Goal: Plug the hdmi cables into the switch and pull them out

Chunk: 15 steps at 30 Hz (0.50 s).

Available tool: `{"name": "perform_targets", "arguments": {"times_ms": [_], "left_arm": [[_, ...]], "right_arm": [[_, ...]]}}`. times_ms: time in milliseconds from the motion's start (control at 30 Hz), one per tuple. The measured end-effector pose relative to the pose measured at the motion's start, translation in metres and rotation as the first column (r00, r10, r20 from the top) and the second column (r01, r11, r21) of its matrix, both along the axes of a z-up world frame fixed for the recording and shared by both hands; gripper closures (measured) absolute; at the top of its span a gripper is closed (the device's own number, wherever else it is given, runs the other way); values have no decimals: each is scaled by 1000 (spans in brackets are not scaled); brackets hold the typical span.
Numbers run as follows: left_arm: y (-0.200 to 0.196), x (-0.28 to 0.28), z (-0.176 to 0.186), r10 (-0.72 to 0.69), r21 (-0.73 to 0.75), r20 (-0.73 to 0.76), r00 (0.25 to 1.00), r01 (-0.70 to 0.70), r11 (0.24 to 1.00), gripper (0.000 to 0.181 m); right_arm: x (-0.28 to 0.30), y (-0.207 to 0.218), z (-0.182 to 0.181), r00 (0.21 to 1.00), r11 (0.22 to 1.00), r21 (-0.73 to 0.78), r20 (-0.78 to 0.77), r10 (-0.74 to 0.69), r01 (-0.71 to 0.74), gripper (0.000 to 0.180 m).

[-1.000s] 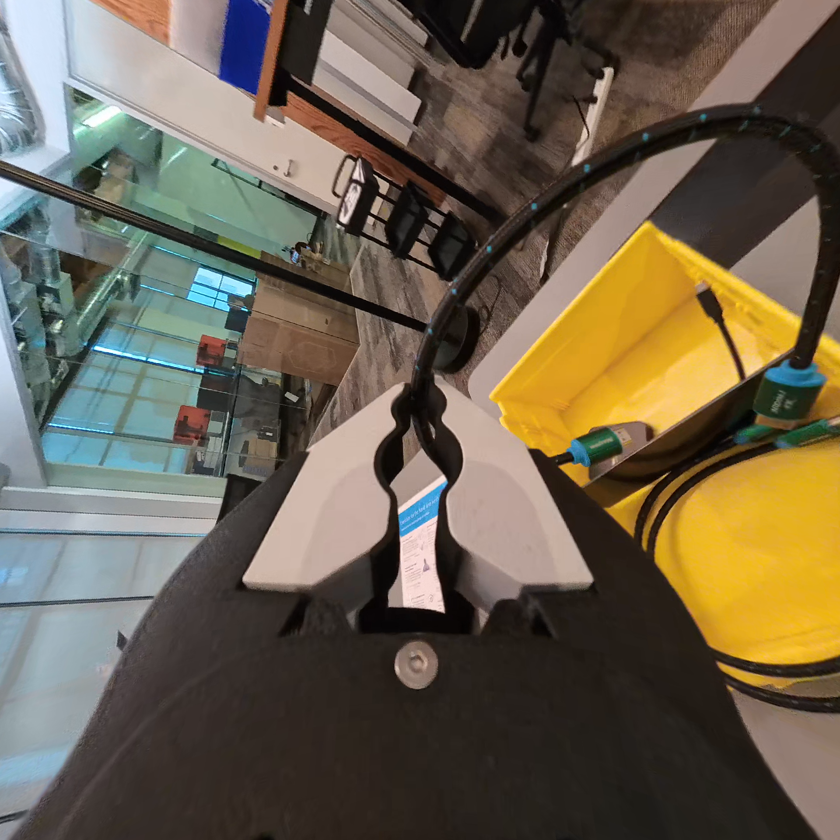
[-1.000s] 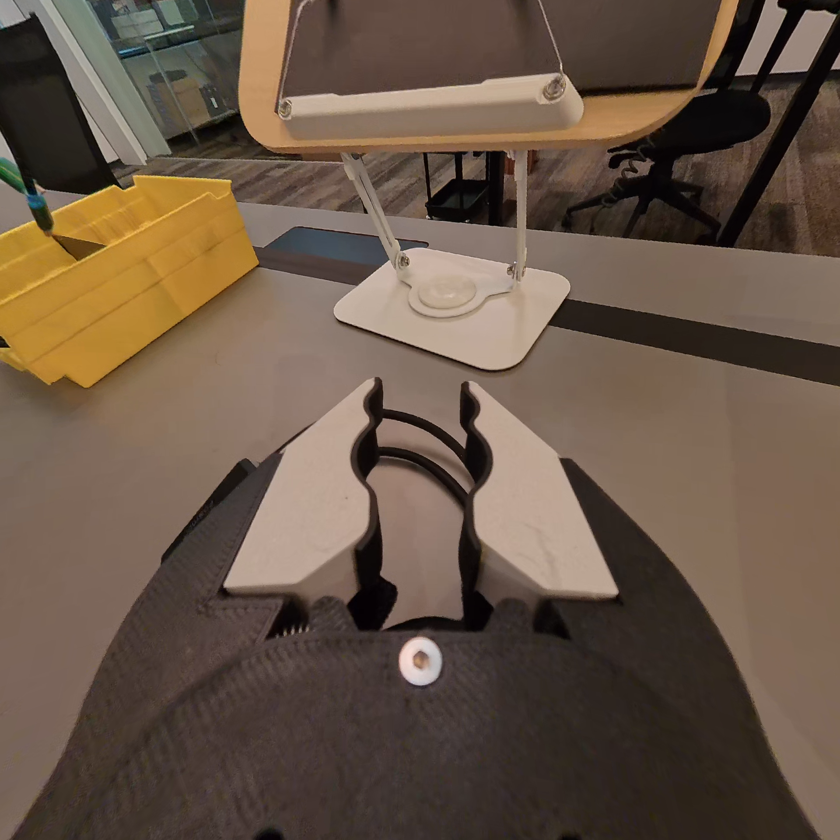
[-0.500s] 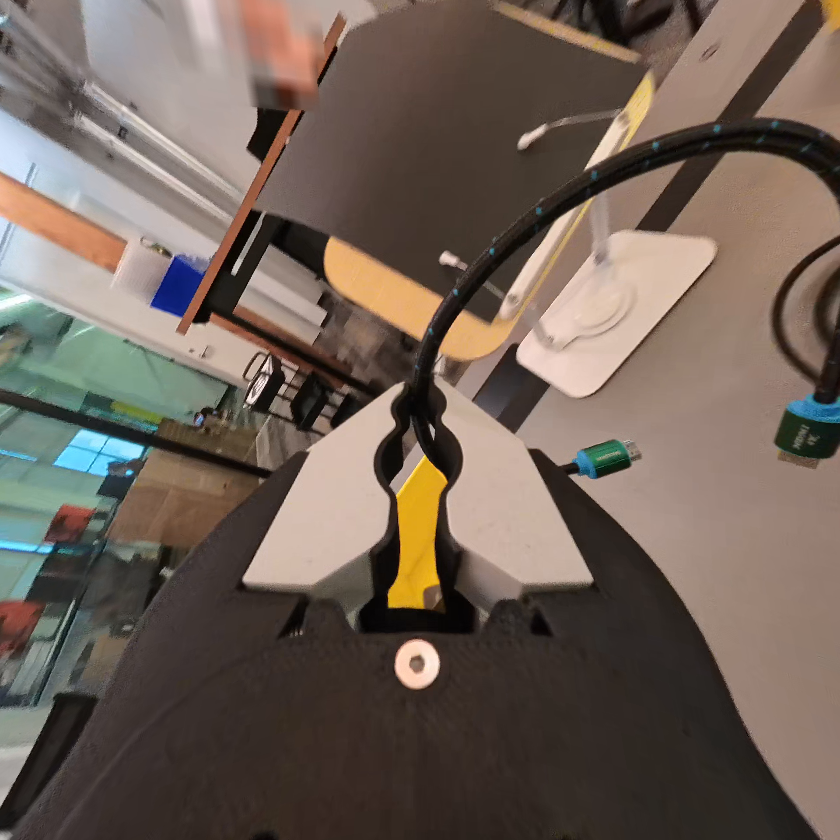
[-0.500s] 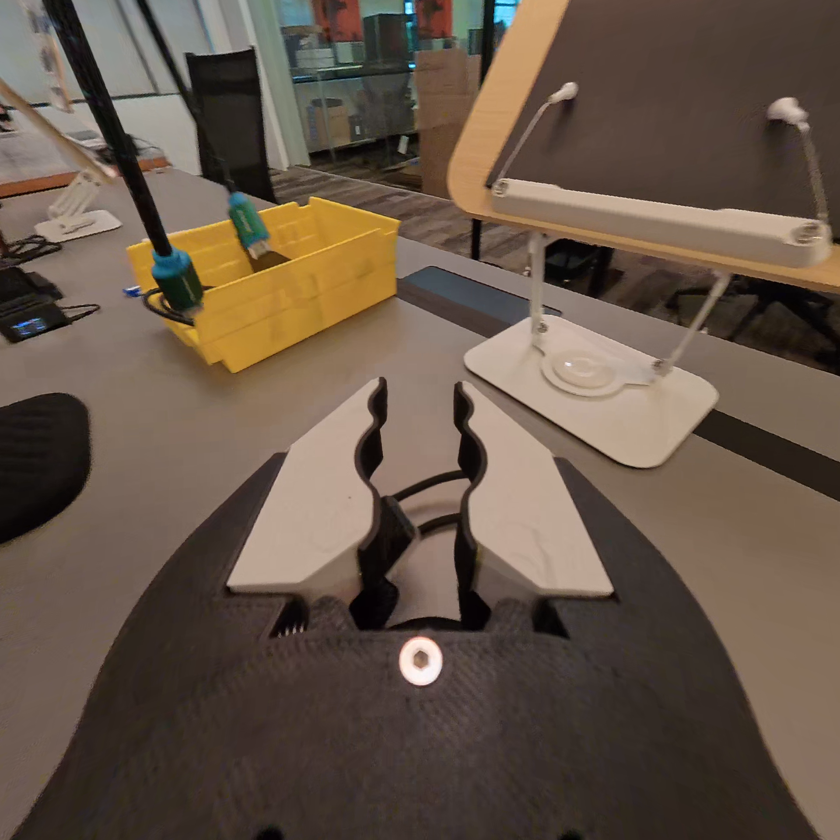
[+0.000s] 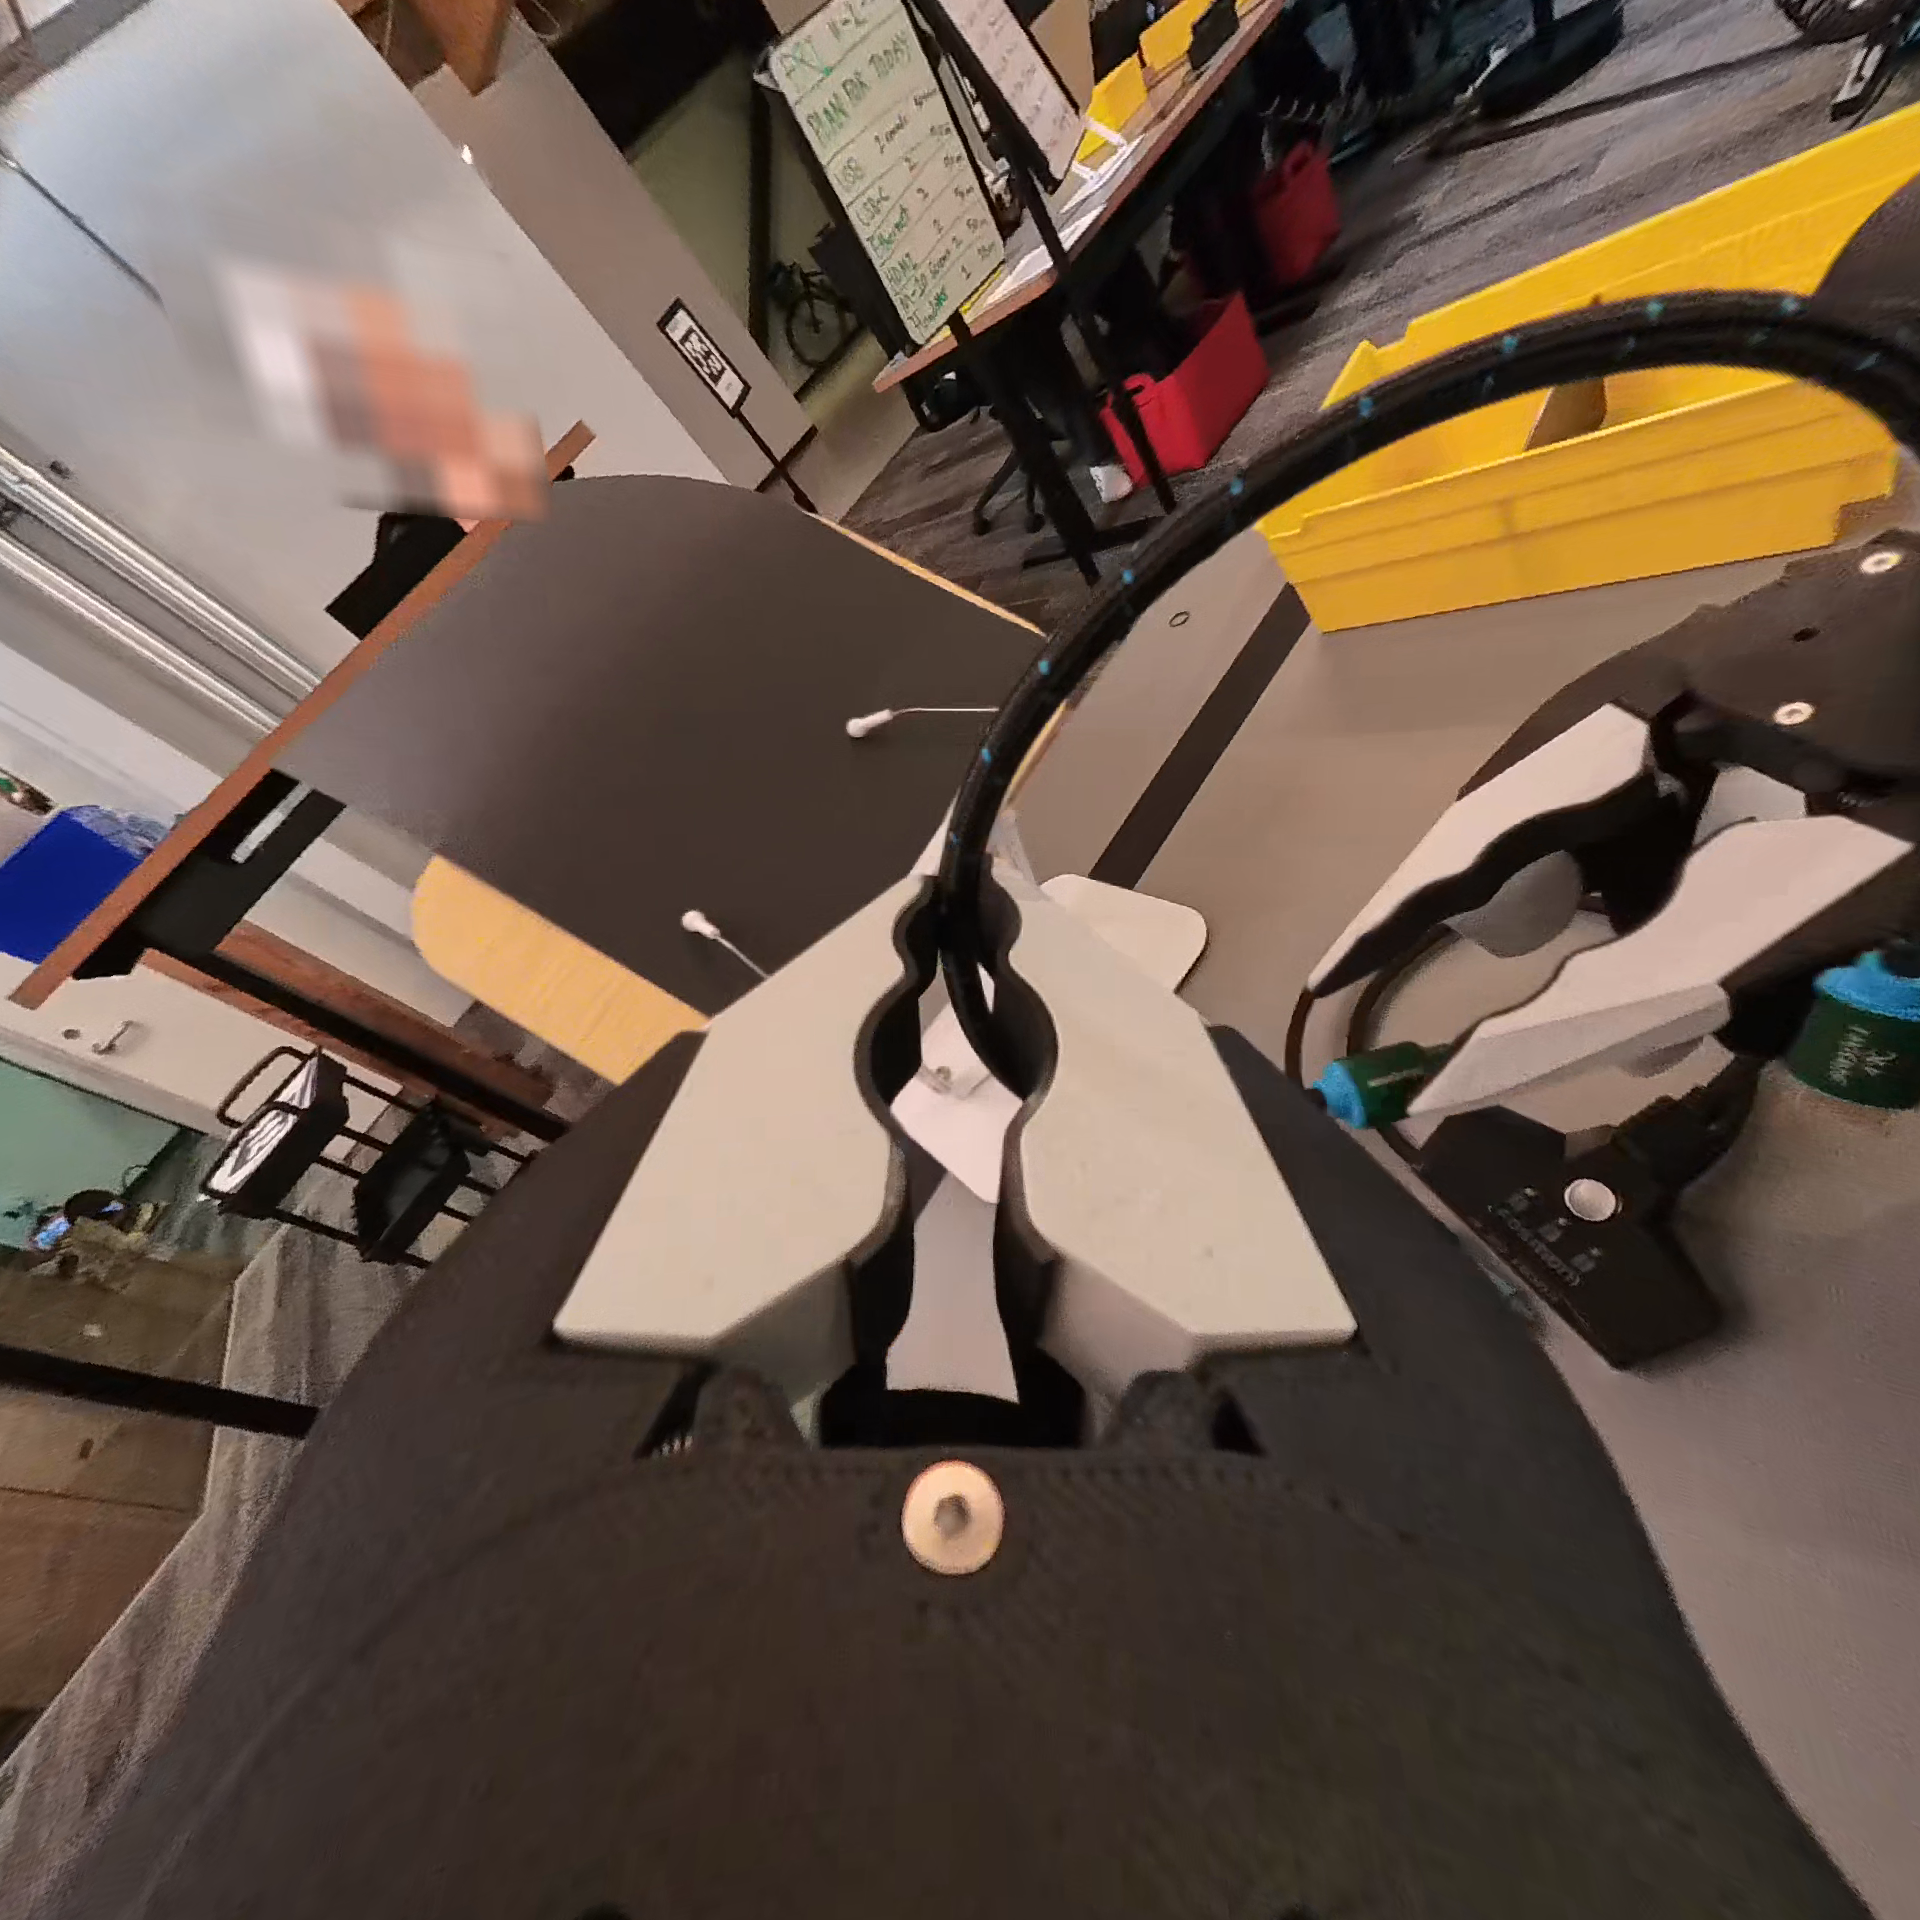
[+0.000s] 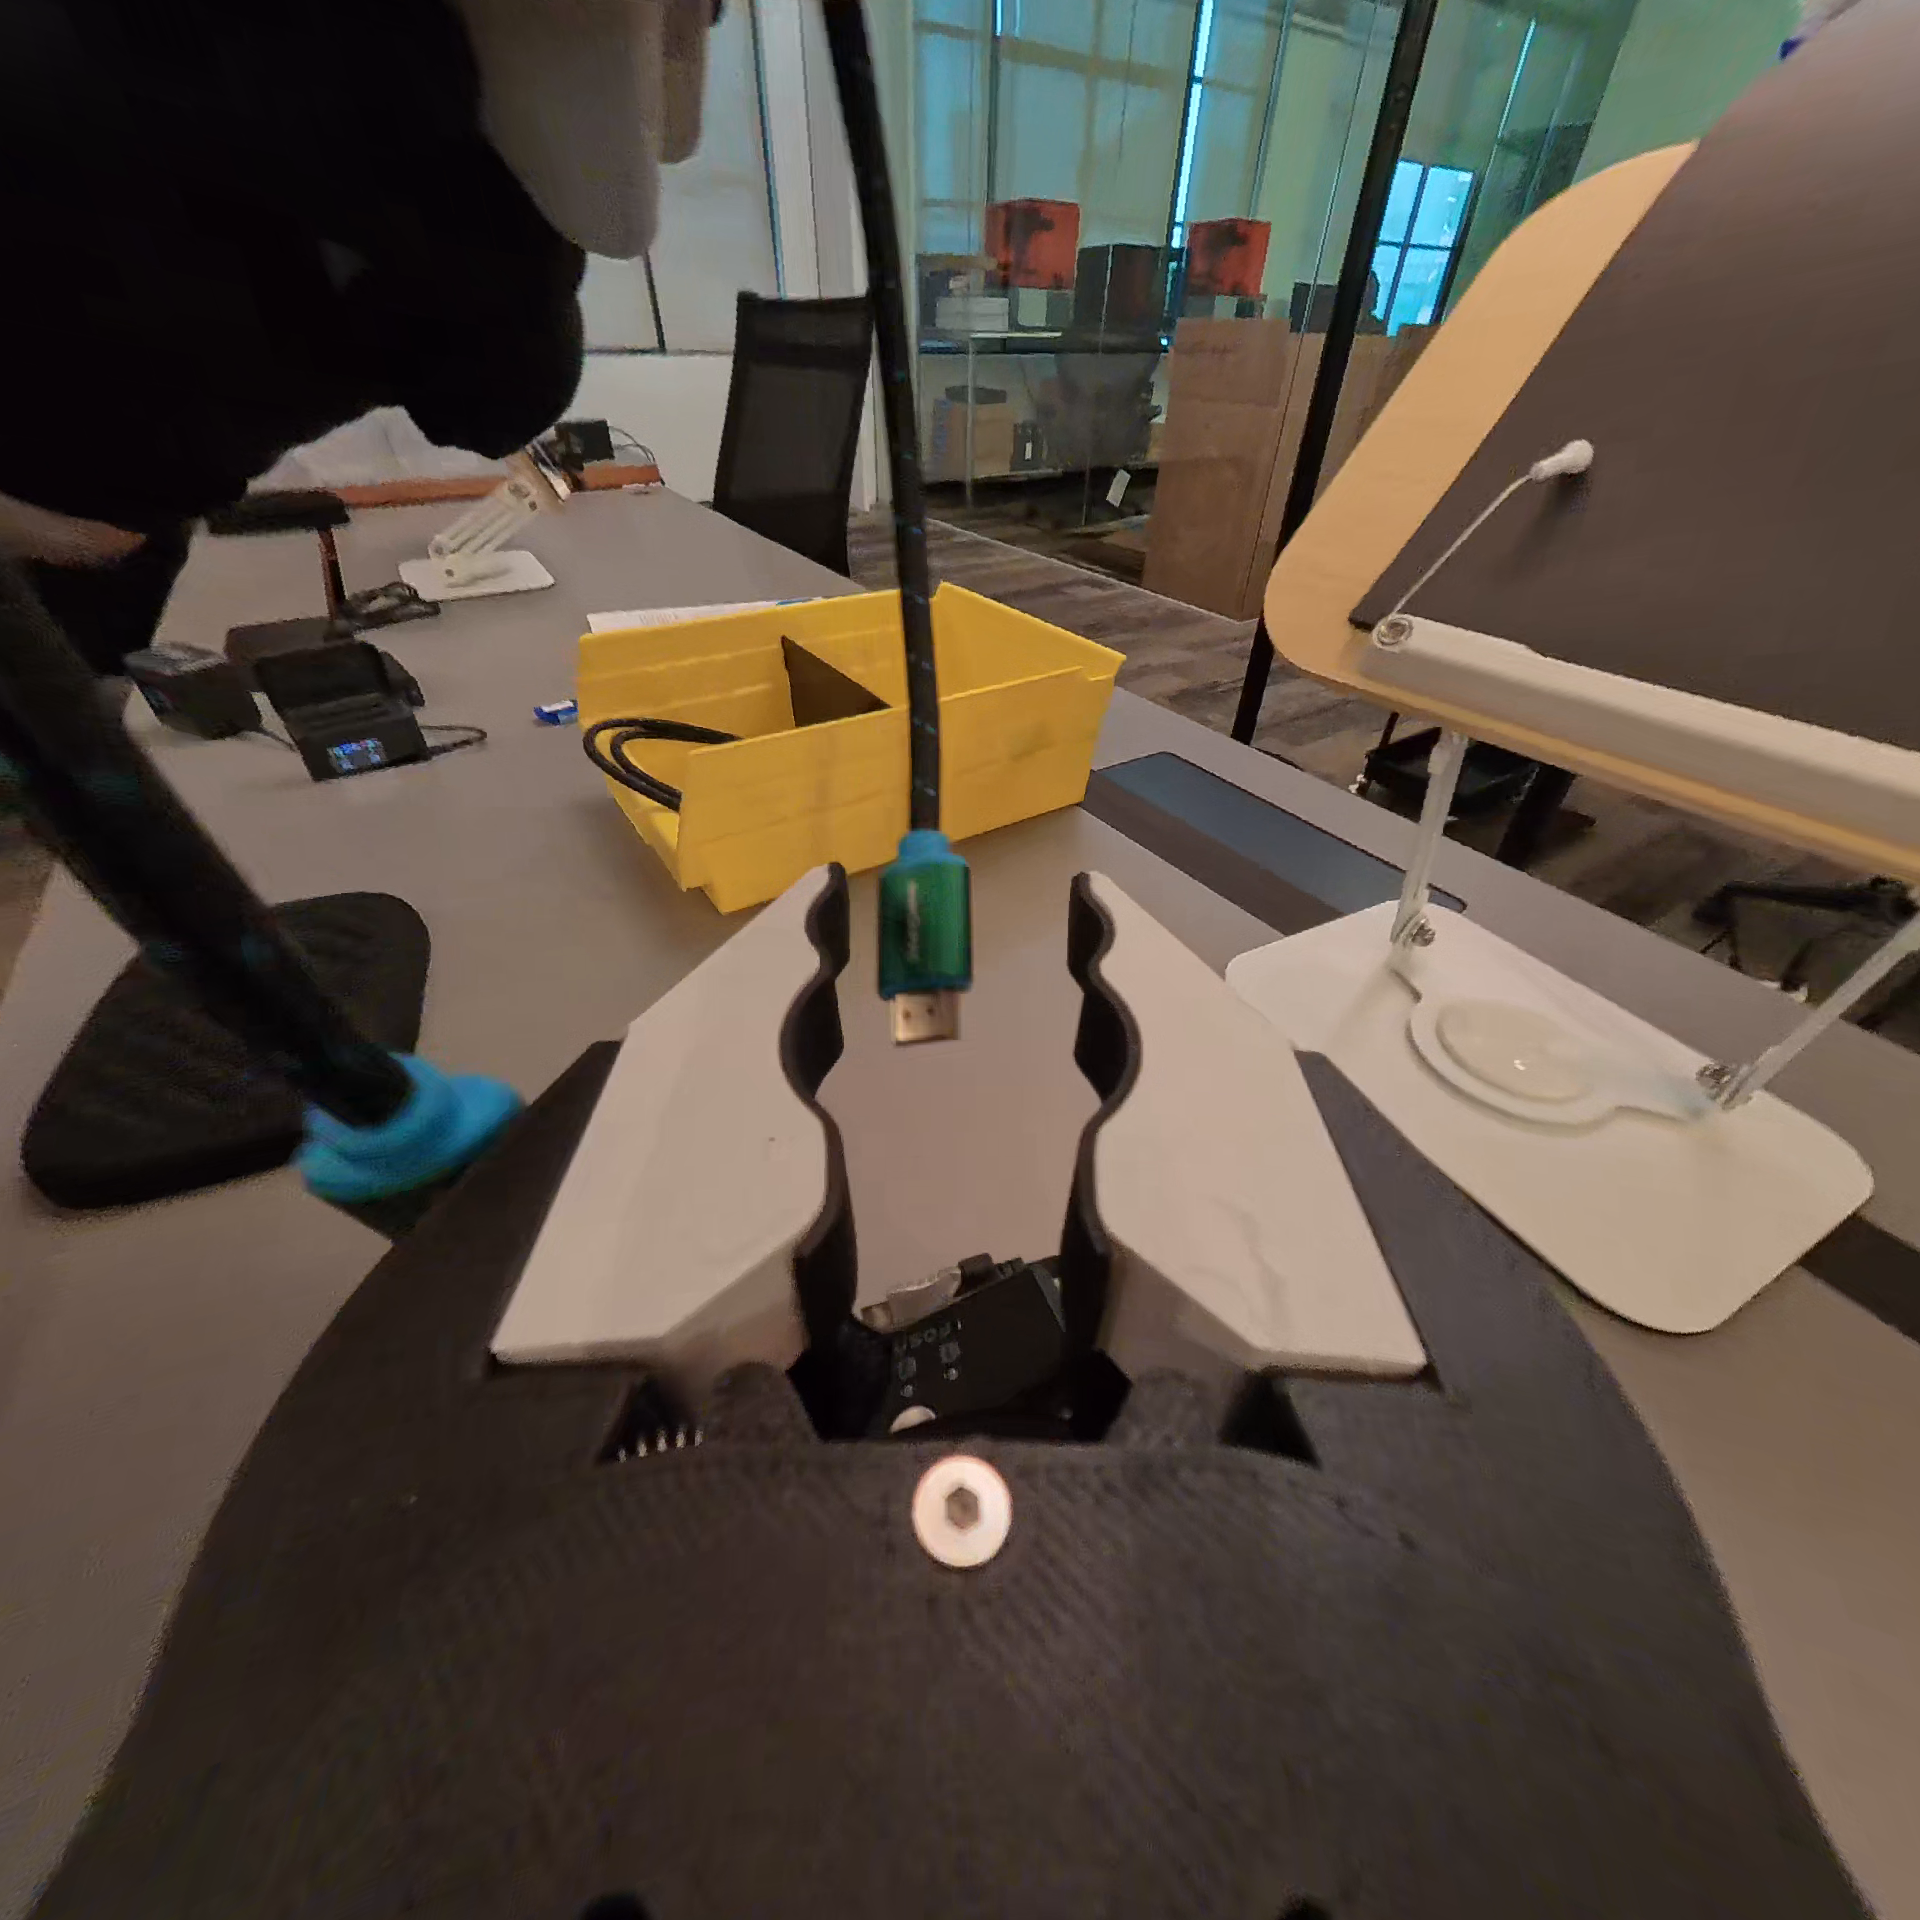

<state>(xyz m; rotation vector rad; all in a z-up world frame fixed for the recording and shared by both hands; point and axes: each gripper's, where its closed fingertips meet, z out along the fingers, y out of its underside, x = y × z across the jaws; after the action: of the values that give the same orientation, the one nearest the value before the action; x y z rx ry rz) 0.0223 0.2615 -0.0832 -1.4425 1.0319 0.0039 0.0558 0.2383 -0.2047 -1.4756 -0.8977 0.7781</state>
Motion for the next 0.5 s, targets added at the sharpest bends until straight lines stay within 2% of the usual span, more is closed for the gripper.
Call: {"name": "perform_targets", "arguments": {"times_ms": [200, 333, 500], "left_arm": [[-10, 30, -18, -85, -66, 15, 996, 86, 994, 176], [-22, 51, -31, -174, -106, 11, 985, 174, 979, 176], [-43, 74, -43, -292, -175, 50, 955, 297, 939, 176]], "right_arm": [[-7, -4, 0, 997, 998, 66, 79, -21, 15, 140], [-10, -8, 6, 996, 995, 104, 90, -22, 13, 156], [-7, -4, 9, 992, 991, 114, 100, -75, 64, 156]]}}
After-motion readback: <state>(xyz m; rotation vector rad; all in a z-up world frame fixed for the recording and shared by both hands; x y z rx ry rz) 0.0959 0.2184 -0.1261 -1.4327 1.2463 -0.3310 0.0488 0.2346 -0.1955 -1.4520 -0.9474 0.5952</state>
